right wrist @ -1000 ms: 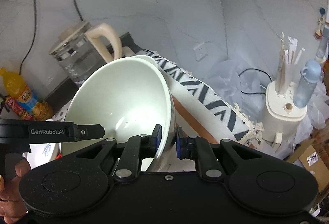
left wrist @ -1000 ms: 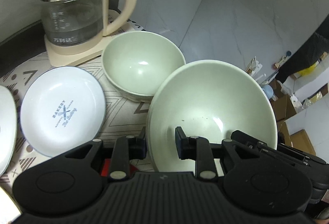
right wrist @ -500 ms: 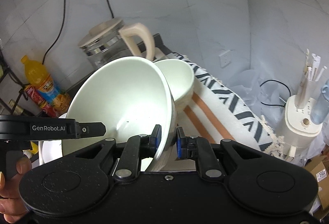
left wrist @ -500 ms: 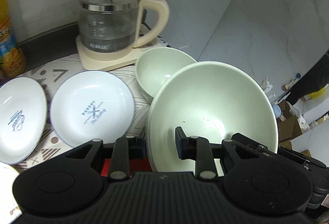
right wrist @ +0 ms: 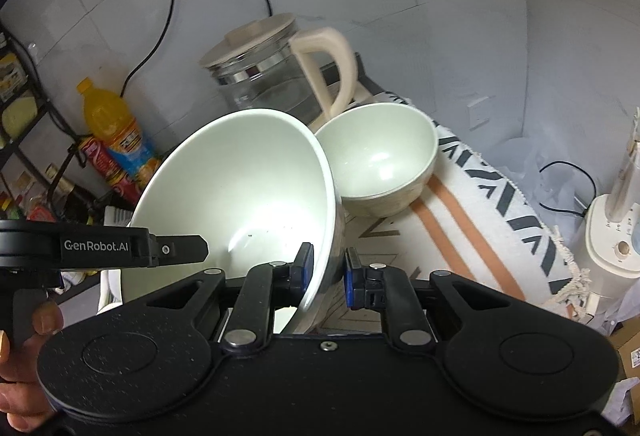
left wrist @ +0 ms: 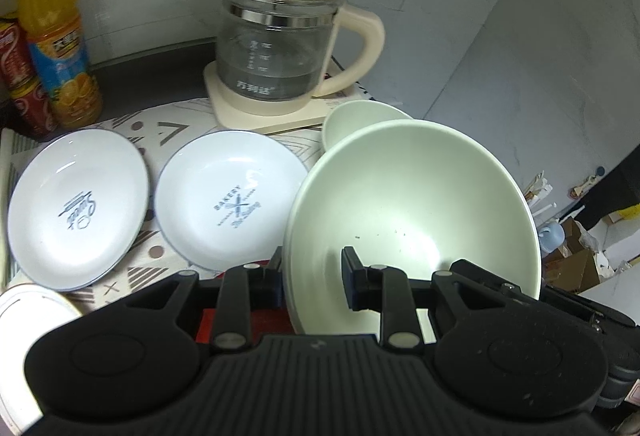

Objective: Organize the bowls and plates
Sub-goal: 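Lift the large green bowl with both grippers and carry it over the red bowl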

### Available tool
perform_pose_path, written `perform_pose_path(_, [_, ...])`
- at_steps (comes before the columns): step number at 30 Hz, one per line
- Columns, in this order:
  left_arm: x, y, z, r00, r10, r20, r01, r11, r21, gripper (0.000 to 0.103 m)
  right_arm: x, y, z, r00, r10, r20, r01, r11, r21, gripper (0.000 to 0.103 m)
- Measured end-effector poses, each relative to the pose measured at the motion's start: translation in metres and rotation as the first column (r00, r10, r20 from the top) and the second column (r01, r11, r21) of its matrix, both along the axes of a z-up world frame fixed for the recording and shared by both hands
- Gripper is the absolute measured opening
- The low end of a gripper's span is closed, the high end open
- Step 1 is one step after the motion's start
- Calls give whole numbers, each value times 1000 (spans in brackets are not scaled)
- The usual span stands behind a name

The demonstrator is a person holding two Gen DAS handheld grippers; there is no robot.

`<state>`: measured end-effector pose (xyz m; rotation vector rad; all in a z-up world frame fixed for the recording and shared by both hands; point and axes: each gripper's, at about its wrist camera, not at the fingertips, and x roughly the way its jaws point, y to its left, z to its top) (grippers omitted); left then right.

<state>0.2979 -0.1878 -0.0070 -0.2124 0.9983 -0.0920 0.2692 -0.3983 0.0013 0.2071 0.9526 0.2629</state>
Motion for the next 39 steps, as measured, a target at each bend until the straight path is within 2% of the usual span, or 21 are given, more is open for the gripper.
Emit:
perform_pose_path(17, [-30, 27, -6, 994, 104, -33, -104, 995, 0, 26, -5, 25, -10, 992, 119, -47, -119, 993, -3, 19])
perform_pose_path(39, [-53, 38, -44, 977, 158, -144, -160, 987, -8, 26, -13, 45, -33, 971, 190, -145, -203, 976, -78, 23])
